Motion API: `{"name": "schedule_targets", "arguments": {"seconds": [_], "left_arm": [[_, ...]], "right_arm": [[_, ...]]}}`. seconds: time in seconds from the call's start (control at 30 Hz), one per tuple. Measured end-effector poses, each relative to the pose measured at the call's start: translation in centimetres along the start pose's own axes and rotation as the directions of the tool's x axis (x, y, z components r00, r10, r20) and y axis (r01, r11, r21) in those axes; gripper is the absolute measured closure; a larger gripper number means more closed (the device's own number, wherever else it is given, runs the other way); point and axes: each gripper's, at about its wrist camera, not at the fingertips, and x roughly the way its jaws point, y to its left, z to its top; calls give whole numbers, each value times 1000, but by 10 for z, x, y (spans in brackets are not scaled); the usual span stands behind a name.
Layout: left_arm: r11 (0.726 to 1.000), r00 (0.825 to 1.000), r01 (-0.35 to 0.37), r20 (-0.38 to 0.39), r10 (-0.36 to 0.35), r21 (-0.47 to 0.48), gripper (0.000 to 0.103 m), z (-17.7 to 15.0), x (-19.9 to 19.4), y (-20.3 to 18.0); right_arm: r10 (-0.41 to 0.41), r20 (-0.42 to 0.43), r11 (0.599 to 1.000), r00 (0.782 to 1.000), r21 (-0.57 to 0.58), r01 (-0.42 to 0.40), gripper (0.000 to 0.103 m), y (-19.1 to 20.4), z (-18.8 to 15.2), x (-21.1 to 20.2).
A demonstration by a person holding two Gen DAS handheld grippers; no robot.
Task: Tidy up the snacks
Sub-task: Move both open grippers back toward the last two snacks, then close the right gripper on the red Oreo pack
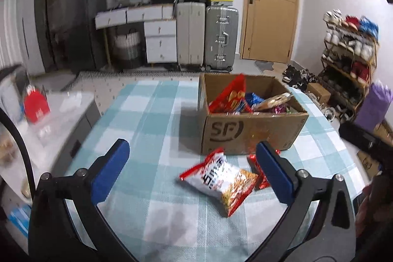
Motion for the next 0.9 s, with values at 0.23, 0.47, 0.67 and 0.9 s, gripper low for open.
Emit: {"name": "schedule_targets", "arguments": {"seconds": [0.23,0.47,0.67,0.9], "left_arm": [[999,998,-25,-67,23,-25,0,-39,34,13],[1000,998,-25,-59,24,-14,0,-64,51,16],[1000,999,3,-44,-3,11,0,-74,52,13],[999,998,24,-63,-27,-35,0,-77,55,21]], "right_arm": [[-85,-87,994,993,-72,79,1,-8,-37,26],[-123,-161,991,979,-78,111,1,-20,-55,51],[-207,-263,976,942,-120,181,1,-27,-61,85],[-327,-321,933,889,-259,249,25,-20,-65,127]]}}
